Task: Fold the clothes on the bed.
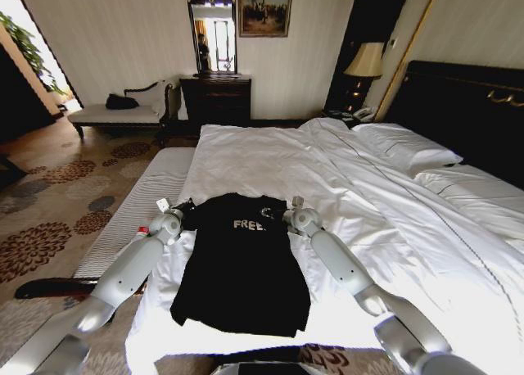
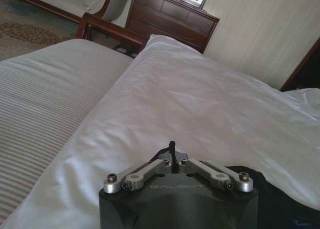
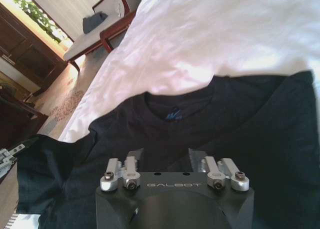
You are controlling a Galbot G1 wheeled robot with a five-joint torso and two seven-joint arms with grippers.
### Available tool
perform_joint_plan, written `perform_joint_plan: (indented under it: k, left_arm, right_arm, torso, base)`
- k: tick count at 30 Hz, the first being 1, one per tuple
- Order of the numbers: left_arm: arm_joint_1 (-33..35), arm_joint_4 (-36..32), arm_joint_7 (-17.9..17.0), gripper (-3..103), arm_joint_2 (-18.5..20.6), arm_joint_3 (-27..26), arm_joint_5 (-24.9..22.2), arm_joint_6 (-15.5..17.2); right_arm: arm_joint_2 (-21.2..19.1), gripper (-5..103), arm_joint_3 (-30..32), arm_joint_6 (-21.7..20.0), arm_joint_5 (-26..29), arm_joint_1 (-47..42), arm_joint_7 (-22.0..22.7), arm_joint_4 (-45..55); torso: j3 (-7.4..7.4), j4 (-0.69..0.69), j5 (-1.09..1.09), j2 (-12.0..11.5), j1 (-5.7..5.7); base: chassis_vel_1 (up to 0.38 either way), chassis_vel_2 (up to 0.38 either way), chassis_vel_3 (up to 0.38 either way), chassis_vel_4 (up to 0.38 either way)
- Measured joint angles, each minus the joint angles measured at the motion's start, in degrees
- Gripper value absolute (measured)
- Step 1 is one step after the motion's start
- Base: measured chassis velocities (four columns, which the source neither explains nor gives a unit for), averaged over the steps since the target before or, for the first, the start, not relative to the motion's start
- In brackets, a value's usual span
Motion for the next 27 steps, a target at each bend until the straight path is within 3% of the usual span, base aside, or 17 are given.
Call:
perform_joint_plan:
  k: [3,4,6,9,10,13,27]
  left_arm:
    - [-0.13,-0.80,-0.16,1,0.10,0.26,-0.17,0.03]
    - [-0.27,-1.79,-0.40,1,0.20,0.62,-0.36,0.08]
    - [-0.34,-2.43,-0.55,1,0.21,0.87,-0.44,0.12]
    - [-0.63,-4.48,-1.23,1,0.07,1.75,-0.55,0.20]
    - [-0.63,-4.48,-1.23,1,0.07,1.75,-0.55,0.20]
    - [-1.44,-5.93,-2.12,1,-0.89,3.29,-0.69,0.36]
    - [-2.22,-5.25,-3.16,1,-5.51,8.81,1.44,0.46]
  right_arm:
    - [-0.98,57,0.80,0.13,0.31,-0.50,-0.05,1.14]
    - [-2.15,68,1.90,0.27,0.78,-1.10,-0.05,2.21]
    - [-2.89,68,2.64,0.32,1.05,-1.41,-0.01,2.71]
    - [-4.96,84,4.69,0.36,1.56,-2.20,0.16,3.25]
    - [-4.96,84,4.69,0.36,1.56,-2.20,0.16,3.25]
    - [-7.08,98,6.72,0.36,1.66,-3.69,0.24,3.51]
    - [-11.19,100,12.64,0.33,1.61,-9.02,-0.06,5.27]
  torso:
    - [0.00,0.00,0.00,0.00,0.00]
    - [0.00,0.01,0.01,0.00,0.00]
    - [0.00,0.00,0.01,0.00,0.00]
    - [0.00,-0.02,0.01,0.00,0.00]
    - [0.00,-0.02,0.01,0.00,0.00]
    - [0.00,0.00,0.01,0.00,0.00]
    - [0.00,0.01,0.01,0.00,0.00]
  base:
    - [0.000,0.000,0.000,0.000]
    - [0.000,0.000,0.000,0.000]
    - [0.000,0.000,0.000,0.000]
    - [0.000,0.000,0.000,0.000]
    - [0.000,0.000,0.000,0.000]
    - [0.000,0.000,0.000,0.000]
    - [0.000,0.000,0.000,0.000]
